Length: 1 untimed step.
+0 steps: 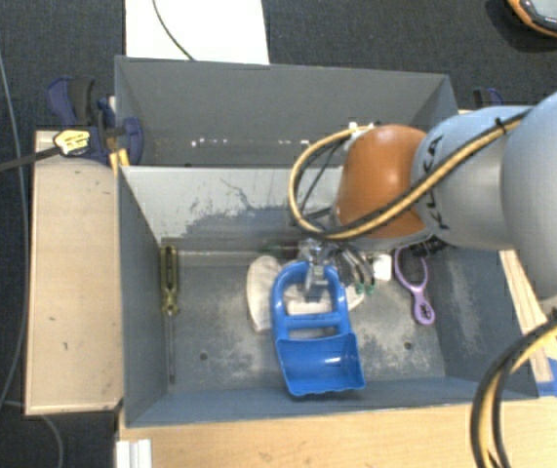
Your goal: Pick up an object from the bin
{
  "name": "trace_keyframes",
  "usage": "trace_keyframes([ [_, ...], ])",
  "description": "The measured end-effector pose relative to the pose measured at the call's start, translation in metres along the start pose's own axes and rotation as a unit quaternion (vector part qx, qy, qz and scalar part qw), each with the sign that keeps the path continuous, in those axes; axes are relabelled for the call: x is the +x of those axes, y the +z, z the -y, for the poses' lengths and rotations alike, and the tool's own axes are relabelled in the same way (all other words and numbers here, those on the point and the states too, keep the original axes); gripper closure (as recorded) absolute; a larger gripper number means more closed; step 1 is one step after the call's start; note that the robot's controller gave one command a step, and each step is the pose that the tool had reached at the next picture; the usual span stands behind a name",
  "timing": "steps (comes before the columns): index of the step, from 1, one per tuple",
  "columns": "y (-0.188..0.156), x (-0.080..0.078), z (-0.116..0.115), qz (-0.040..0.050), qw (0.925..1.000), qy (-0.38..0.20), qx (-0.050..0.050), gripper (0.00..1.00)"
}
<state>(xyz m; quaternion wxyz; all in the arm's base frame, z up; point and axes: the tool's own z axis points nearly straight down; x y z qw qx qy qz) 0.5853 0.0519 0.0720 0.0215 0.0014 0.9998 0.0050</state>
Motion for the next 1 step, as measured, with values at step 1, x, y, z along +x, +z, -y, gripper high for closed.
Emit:
trace_keyframes([
  [1, -0.0001, 0.0007, -0.0010, 0.0003, 1.0000, -0.007, 0.001, 1.00],
])
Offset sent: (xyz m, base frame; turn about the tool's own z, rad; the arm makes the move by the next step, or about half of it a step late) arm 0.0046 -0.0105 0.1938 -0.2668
